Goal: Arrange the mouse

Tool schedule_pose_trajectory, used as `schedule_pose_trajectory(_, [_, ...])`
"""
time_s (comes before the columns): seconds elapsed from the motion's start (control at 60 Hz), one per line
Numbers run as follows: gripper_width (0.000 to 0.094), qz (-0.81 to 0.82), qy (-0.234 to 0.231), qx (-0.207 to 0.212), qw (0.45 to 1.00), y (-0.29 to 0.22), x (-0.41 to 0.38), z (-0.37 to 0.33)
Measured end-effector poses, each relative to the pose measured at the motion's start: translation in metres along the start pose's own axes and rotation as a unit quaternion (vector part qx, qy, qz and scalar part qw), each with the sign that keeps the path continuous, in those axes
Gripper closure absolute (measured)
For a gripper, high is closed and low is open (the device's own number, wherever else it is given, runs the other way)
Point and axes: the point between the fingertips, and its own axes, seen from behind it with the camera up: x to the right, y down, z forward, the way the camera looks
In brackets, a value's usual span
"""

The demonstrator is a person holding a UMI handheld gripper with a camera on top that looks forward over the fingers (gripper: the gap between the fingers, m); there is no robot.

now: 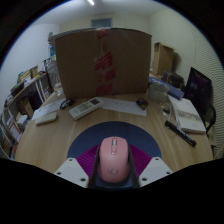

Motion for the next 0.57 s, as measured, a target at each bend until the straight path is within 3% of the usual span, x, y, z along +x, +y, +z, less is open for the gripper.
schedule_pose_trajectory(0.033, [0.0381, -0.002, -0.008, -0.011, 1.000, 0.001, -0.002, 0.000])
schedule_pose_trajectory(0.117, [0.0054, 0.020, -0.019, -0.044, 0.999, 0.006, -0.006, -0.016])
schedule_pose_trajectory(0.2, [0.0104, 0.041, -0.019, -0.036, 0.998, -0.005, -0.007, -0.047])
schedule_pose_trajectory(0.567, [0.0105, 0.075, 0.003, 0.030, 0.997, -0.044, 0.036, -0.268])
